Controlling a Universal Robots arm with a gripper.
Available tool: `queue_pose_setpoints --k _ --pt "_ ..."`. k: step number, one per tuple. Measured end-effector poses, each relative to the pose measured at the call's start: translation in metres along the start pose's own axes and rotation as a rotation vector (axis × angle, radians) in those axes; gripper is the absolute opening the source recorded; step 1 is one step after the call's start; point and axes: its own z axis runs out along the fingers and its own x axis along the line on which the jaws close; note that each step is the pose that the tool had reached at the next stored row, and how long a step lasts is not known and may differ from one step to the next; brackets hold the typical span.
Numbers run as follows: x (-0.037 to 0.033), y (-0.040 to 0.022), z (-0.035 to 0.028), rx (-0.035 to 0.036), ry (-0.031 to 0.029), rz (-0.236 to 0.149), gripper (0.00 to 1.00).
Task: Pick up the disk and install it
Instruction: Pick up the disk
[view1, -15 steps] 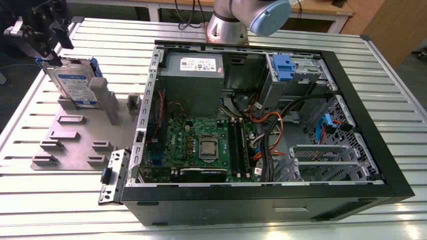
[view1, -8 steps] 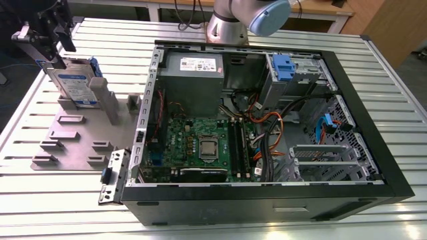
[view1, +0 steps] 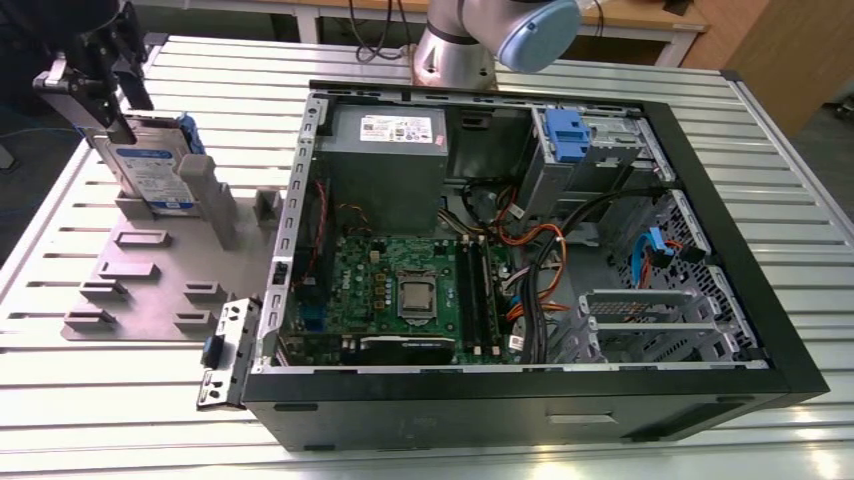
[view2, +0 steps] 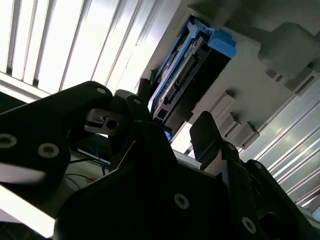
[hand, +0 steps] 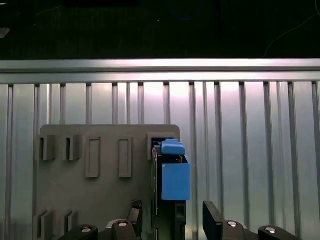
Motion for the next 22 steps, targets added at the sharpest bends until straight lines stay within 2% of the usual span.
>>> queue_pose_setpoints --k 3,7,11,14,18,22 --pt "0.0002 0.0006 0.0031 -0.0005 0.0073 -0.019 0.59" --pt "0.0004 0.0007 0.0087 -0.0010 0.0107 -0.051 0.59" --pt "0.0005 0.0016 0.0107 0.0088 0.0110 -0.065 0.59" --pt "0.0006 0.0017 0.0129 0.0143 0.0108 -0.063 0.59" --pt "0.0004 0.0018 0.0136 0.0156 0.0099 -0.018 0.59" --pt "0.0003 0.0018 0.0136 0.0161 0.0095 -0.008 0.59"
